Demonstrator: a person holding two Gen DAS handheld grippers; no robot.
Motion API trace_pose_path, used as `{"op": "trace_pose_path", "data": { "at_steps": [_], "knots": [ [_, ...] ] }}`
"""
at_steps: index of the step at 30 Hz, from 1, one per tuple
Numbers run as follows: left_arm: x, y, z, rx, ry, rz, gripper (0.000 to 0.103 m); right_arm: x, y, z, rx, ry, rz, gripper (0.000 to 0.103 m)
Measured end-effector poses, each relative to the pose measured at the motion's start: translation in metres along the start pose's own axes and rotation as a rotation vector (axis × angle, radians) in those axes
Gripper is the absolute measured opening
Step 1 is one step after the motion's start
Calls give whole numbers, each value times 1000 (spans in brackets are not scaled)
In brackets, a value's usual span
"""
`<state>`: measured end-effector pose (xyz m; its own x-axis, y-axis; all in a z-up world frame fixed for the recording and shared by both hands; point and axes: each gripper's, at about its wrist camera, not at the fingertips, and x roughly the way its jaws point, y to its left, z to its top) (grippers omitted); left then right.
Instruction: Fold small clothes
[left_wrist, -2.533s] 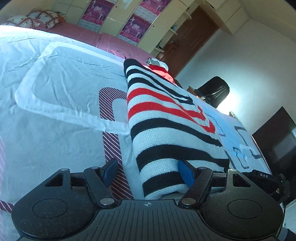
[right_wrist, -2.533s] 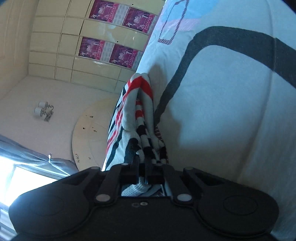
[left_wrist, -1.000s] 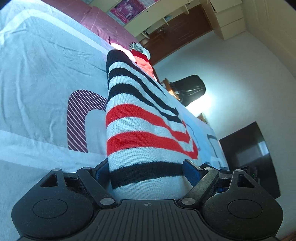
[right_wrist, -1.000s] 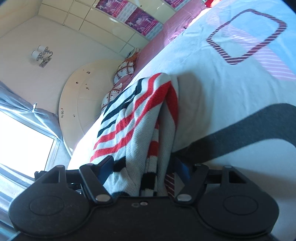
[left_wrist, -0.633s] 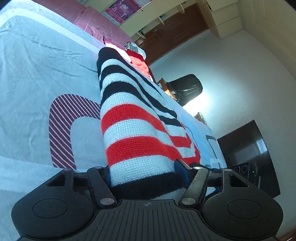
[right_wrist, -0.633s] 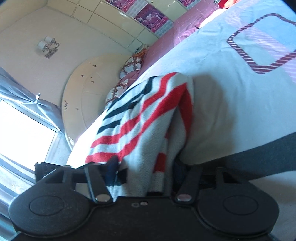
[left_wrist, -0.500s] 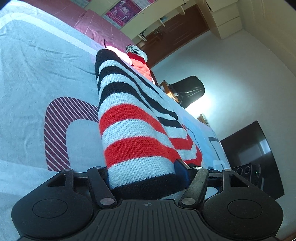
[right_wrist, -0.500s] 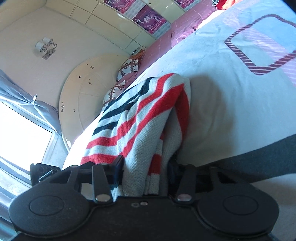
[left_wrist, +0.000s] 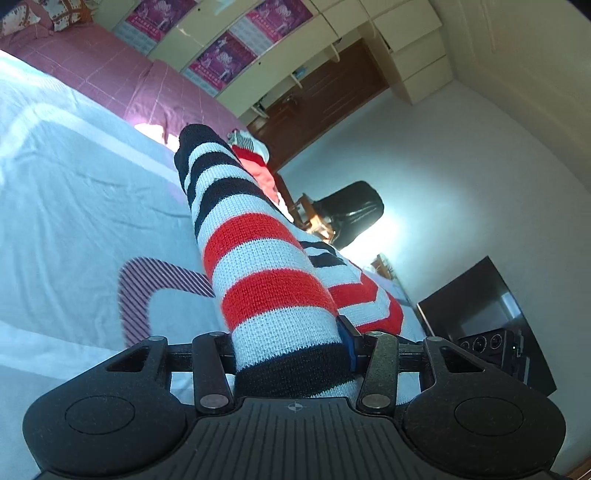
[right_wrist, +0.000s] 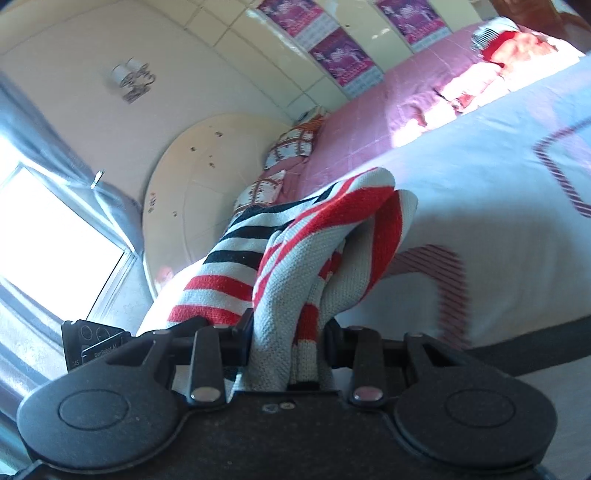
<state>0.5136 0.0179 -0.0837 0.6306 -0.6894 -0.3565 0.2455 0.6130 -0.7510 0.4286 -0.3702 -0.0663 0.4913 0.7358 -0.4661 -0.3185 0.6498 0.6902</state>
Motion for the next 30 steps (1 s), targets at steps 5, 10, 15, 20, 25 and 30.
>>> {"op": "trace_pose_path", "data": {
  "at_steps": [5, 10, 15, 20, 25, 30],
  "knots": [
    [-69, 28, 4, -33, -70, 28, 46, 41, 46, -7, -36, 40, 50, 35],
    [-155, 80, -1, -87, -126, 102, 46, 107, 96, -33, -55, 116, 114, 35],
    [-229, 134, -15, -151, -169, 198, 46, 180, 134, -68, -32, 215, 182, 35],
    [-280, 191, -43, -241, -177, 275, 46, 236, 160, -111, -27, 333, 211, 36],
    [-294, 208, -66, -294, -215, 241, 49, 224, 136, -125, 92, 291, 174, 40],
    [-309, 138, -53, -18, -307, 468, 49, 164, 167, -109, -81, 175, 75, 33]
  ]
}}
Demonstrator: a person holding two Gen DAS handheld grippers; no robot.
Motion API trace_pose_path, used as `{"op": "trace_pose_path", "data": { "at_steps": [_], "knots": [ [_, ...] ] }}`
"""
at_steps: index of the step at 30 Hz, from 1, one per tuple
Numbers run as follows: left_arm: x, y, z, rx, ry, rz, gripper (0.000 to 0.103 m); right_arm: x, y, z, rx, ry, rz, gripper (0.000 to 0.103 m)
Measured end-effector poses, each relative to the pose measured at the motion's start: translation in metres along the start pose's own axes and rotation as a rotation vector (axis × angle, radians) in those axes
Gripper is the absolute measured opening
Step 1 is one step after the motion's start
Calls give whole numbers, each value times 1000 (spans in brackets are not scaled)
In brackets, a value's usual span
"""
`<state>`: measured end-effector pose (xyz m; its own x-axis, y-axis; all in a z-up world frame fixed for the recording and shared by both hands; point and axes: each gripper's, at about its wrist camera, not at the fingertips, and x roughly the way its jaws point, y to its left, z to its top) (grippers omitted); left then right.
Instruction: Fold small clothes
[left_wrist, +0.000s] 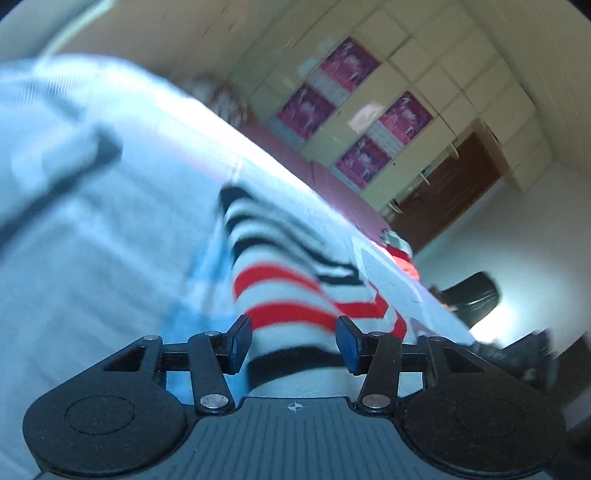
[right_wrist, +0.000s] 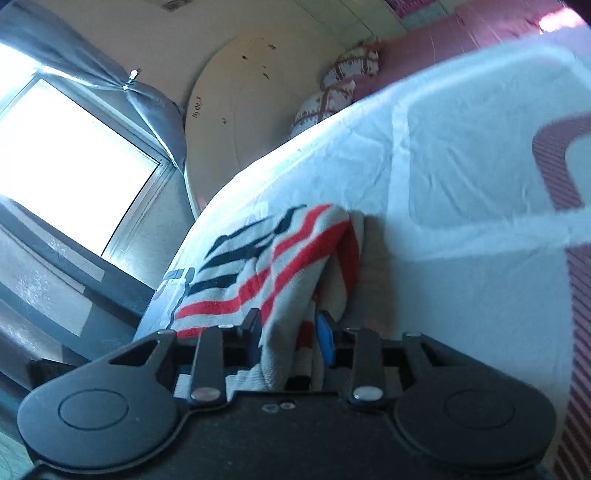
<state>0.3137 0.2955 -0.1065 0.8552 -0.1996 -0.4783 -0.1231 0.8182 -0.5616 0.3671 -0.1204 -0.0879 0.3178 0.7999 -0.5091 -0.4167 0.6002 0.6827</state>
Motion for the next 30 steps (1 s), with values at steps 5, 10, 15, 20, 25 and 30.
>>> {"op": "trace_pose_path", "data": {
  "at_steps": [5, 10, 15, 20, 25, 30],
  "knots": [
    [36, -58, -6, 269, 57, 66, 49, 6, 62, -10, -284, 30, -52, 30],
    [53, -64, -20, 337, 79, 122, 49, 22, 65, -34, -373, 105, -228, 0],
    [-11, -70, -45, 409, 33, 150, 49, -3, 93, -50, -395, 48, -211, 8],
    [-36, -74, -72, 446, 40, 236, 54, 17, 86, -70, -376, 142, -269, 7],
    [-75, -93, -91, 420, 18, 305, 59, -24, 112, -75, -355, 7, -273, 29],
    [-158, -134, -113, 419, -158, 344, 102, -102, 136, -100, -370, -154, -315, 88]
  ]
}}
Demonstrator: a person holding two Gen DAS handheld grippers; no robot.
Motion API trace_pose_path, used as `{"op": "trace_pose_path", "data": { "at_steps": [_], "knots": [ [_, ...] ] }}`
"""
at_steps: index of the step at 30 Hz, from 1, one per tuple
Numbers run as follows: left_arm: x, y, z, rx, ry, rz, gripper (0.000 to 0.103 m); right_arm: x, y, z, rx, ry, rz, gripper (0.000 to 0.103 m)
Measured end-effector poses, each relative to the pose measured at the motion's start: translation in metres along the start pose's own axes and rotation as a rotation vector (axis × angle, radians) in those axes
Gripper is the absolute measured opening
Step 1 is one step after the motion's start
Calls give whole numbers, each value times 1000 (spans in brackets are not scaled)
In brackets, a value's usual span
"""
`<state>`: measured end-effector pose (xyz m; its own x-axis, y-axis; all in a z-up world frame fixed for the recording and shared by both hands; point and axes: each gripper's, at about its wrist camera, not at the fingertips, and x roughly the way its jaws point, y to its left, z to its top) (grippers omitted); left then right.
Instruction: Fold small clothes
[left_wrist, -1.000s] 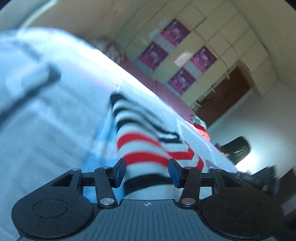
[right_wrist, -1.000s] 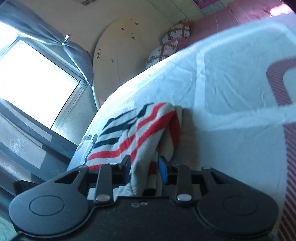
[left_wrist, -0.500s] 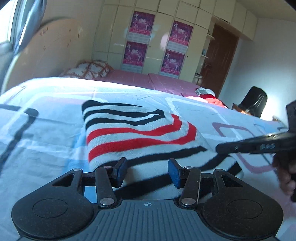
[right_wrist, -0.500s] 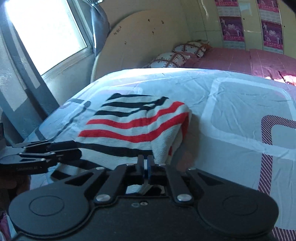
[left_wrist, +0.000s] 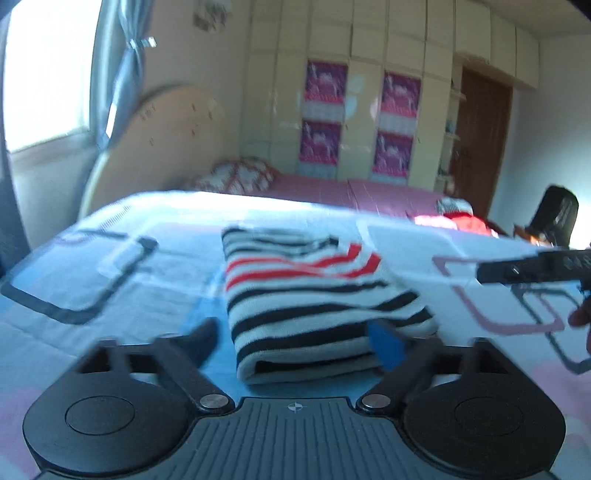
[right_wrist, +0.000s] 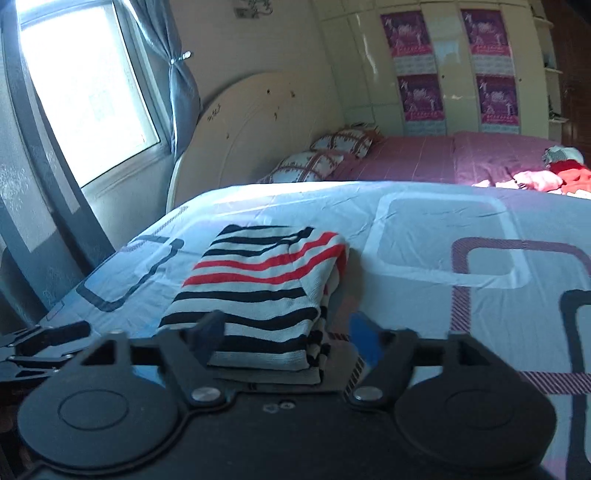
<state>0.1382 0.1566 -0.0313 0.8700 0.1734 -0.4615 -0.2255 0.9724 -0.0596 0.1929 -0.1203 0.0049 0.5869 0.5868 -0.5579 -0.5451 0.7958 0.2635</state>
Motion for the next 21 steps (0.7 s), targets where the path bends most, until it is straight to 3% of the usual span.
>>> {"op": "trace_pose_path", "data": {
  "at_steps": [2, 6, 10, 14, 21],
  "knots": [
    [-31, -10, 2, 9, -38, 20, 103, -31, 3, -10, -6, 15, 13, 89],
    [-76, -27, -3, -41, -29, 34, 103, -83, 13, -34, -20, 19, -5, 102],
    [-113, -52, -22, -3, -2, 64, 103, -128, 28, -56, -70, -21, -94, 102],
    [-160, -68, -35, 44, -52, 86, 103, -159, 36, -72, -91, -44, -113, 102],
    [-212, -66, -45, -44, -72, 56, 103, -191, 55, -85, -129, -88, -120, 102]
  ]
}}
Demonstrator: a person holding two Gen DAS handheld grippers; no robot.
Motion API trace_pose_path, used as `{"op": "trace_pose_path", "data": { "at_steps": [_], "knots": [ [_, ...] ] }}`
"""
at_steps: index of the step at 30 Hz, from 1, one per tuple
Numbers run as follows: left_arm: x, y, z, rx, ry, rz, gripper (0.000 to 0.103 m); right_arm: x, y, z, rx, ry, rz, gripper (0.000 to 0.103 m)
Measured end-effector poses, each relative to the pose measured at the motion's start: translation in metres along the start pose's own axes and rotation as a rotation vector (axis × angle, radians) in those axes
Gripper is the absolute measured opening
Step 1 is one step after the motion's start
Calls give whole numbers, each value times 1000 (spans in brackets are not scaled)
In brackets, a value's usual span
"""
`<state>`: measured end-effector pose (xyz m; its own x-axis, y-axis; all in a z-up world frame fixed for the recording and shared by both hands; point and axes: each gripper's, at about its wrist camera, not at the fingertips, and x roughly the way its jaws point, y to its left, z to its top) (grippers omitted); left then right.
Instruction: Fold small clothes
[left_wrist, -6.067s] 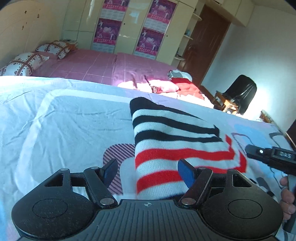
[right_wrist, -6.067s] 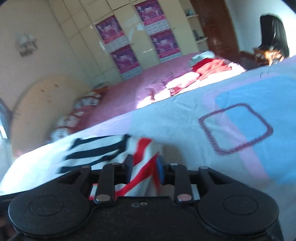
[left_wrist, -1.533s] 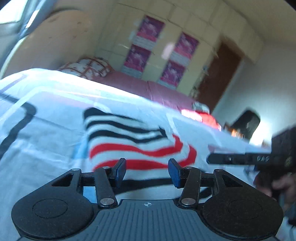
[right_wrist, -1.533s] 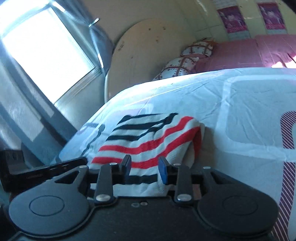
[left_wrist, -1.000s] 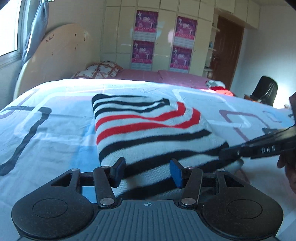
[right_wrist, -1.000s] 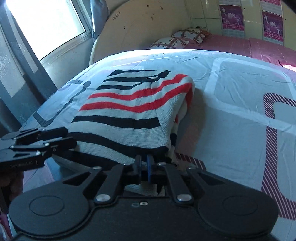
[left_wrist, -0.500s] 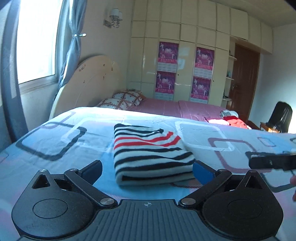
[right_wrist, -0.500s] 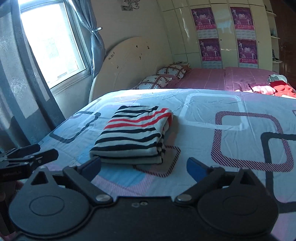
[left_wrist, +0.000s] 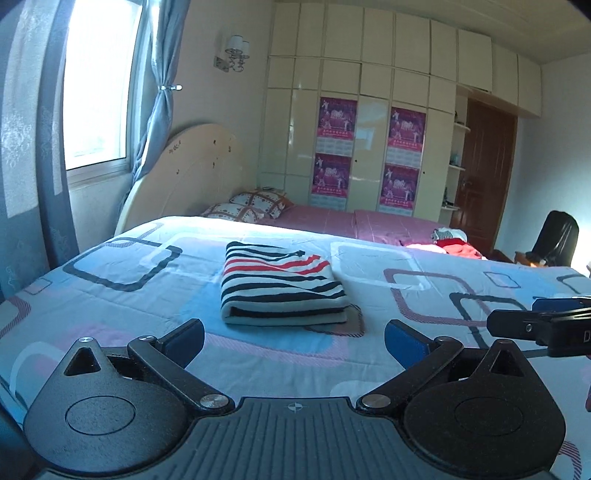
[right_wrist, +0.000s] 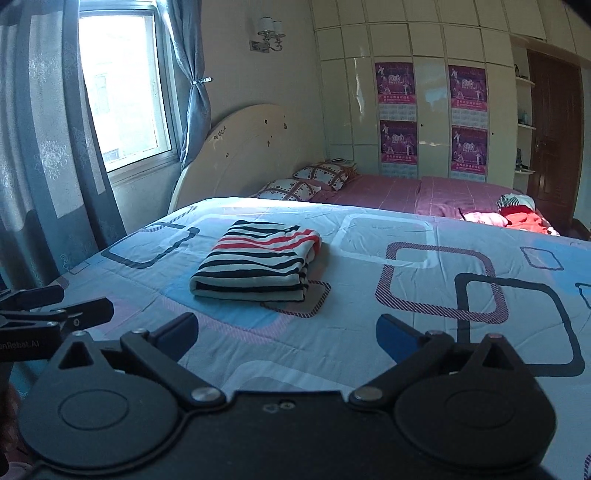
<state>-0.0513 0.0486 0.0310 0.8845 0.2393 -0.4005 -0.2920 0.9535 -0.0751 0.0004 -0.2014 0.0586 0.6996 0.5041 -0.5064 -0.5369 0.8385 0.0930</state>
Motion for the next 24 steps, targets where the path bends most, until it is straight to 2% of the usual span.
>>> {"op": "trace_pose_path", "data": {
  "at_steps": [10, 24],
  "knots": [
    [-27, 0, -3, -2, -35, 2, 103, -19, 7, 1, -22, -42, -1, 102],
    [-33, -10, 1, 9, -52, 1, 103, -25, 8, -1, -29, -59, 7, 102]
  ]
}}
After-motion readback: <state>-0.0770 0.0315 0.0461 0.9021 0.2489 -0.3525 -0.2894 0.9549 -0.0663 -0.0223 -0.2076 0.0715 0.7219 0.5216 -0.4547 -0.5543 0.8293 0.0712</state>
